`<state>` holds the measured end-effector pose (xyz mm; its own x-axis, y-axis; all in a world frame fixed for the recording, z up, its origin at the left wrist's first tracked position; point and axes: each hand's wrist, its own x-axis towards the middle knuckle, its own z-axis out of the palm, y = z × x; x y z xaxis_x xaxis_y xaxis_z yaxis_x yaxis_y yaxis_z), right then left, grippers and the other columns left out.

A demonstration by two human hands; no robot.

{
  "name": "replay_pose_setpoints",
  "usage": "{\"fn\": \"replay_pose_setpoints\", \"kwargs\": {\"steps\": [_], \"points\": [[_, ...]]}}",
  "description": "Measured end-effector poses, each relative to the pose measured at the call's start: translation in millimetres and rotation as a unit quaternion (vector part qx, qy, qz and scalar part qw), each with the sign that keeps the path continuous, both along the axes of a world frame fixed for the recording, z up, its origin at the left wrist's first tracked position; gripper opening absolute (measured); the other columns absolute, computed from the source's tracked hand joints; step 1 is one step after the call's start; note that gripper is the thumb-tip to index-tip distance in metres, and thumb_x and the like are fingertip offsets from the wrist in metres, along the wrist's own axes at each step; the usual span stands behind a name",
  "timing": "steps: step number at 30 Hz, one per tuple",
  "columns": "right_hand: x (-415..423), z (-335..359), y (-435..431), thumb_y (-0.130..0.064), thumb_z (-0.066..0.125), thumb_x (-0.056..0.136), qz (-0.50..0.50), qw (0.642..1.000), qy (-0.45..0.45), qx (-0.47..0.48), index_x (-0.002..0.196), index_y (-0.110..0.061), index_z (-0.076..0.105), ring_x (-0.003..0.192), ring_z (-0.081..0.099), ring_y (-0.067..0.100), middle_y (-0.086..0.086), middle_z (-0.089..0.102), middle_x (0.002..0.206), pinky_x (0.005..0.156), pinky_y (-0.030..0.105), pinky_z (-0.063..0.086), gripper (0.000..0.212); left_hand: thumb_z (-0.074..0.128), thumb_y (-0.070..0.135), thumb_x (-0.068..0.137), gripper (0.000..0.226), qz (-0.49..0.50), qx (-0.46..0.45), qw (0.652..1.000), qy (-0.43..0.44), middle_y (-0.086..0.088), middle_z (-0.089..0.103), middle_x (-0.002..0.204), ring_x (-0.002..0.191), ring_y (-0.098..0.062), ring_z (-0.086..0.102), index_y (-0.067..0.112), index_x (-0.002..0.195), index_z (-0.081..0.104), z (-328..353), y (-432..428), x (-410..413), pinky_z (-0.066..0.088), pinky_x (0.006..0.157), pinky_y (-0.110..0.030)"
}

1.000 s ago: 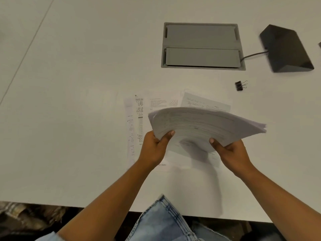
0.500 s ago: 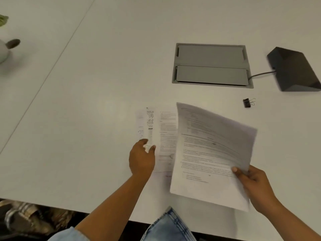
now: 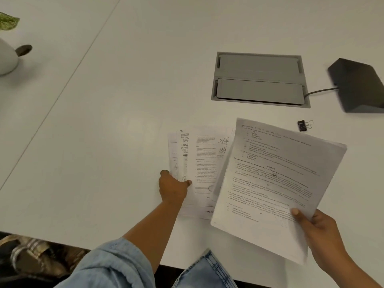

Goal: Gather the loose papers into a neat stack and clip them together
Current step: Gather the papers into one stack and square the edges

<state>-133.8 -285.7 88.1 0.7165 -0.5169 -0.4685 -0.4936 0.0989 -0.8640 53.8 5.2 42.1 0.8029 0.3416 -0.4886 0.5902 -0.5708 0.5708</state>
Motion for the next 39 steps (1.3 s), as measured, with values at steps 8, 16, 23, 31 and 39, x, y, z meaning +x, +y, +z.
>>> {"fn": "replay_pose_setpoints", "kwargs": {"steps": [8, 16, 23, 31, 39], "points": [[3.0, 4.6, 3.8, -0.066, 0.080, 0.054, 0.005, 1.000, -0.009, 0.012, 0.102, -0.015, 0.073, 0.092, 0.074, 0.027, -0.001, 0.079, 0.097, 0.085, 0.045, 0.055, 0.071, 0.065, 0.012, 0.091, 0.019, 0.040, -0.081, 0.995, -0.051, -0.008, 0.067, 0.077, 0.072, -0.027, 0.063, 0.006, 0.073, 0.061, -6.6, 7.3, 4.9, 0.056, 0.074, -0.037], [2.8, 2.0, 5.8, -0.069, 0.079, 0.047, 0.007, 1.000, -0.019, 0.006, 0.099, -0.016, 0.073, 0.091, 0.075, 0.025, -0.002, 0.079, 0.096, 0.082, 0.042, 0.055, 0.075, 0.069, 0.022, 0.090, 0.032, 0.126, -0.212, 0.967, -0.067, -0.012, 0.060, 0.074, 0.068, -0.022, 0.056, 0.008, 0.067, 0.051, -5.0, 1.2, 1.2, 0.053, 0.067, -0.032], [-0.9, 4.3, 7.5, -0.070, 0.079, 0.050, 0.005, 1.000, -0.021, -0.004, 0.103, -0.014, 0.072, 0.088, 0.075, 0.021, -0.005, 0.079, 0.095, 0.079, 0.037, 0.058, 0.077, 0.061, 0.007, 0.094, 0.021, 0.061, -0.207, 0.975, -0.050, -0.010, 0.068, 0.108, 0.094, -0.023, 0.064, 0.001, 0.115, 0.062, 1.8, 4.7, 0.2, 0.052, 0.083, -0.031], [-1.4, 15.7, 10.4, -0.074, 0.080, 0.042, 0.012, 1.000, -0.014, 0.007, 0.105, -0.016, 0.072, 0.088, 0.075, 0.020, -0.004, 0.079, 0.098, 0.080, 0.038, 0.054, 0.086, 0.060, 0.012, 0.096, 0.026, -0.064, -0.179, 0.981, 0.028, -0.017, 0.067, 0.117, 0.103, -0.033, 0.065, -0.003, 0.117, 0.062, 9.9, 10.0, 1.1, 0.052, 0.089, -0.040], [-0.8, 25.6, 10.5, -0.080, 0.078, 0.033, 0.000, 1.000, -0.014, 0.012, 0.103, -0.018, 0.073, 0.090, 0.075, 0.023, -0.001, 0.079, 0.099, 0.083, 0.041, 0.055, 0.094, 0.057, 0.016, 0.097, 0.019, -0.093, -0.075, 0.983, -0.136, -0.005, 0.072, 0.083, 0.071, -0.021, 0.064, 0.009, 0.086, 0.072, 40.1, 54.2, 4.7, 0.048, 0.069, -0.025]]}}
